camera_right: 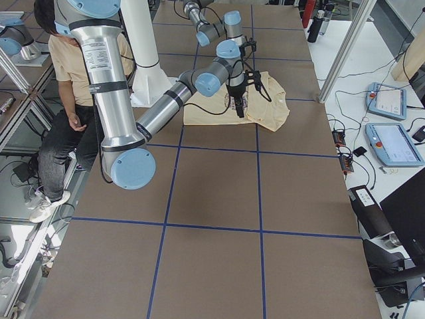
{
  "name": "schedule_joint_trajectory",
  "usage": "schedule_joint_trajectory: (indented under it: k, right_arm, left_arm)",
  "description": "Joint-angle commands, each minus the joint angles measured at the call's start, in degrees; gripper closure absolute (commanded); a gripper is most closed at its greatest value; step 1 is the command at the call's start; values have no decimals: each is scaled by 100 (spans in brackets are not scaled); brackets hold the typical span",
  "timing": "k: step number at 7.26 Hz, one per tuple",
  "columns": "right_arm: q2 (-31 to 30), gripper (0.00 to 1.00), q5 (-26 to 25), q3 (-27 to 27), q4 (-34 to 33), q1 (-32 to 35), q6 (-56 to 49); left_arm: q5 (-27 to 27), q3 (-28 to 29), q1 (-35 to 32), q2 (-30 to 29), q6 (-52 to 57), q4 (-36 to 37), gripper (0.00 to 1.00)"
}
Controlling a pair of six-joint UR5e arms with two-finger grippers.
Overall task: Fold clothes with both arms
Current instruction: 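Release the sleeve and move both grippers toward the shirt hem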
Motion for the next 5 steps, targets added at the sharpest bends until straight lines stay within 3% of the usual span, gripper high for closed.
schedule_joint_trajectory:
  k: [1, 2, 4, 5]
  right_arm:
    - [-53, 0, -1006, 399, 49, -1184, 1234]
    - [-358, 0, -1367, 671, 49, -1607, 1588]
    - [-756, 0, -2324, 981, 49, -2573, 2360]
    - [-774, 0, -2642, 999, 57, -2926, 2582]
  left_arm:
    - [18, -1361, -33, 1607, 570, -29, 0]
    - [36, -1626, -16, 2110, 536, -273, 0]
    - [149, -1682, 281, 3225, 118, -1648, 0]
    - [533, -1691, 657, 3387, -251, -1821, 0]
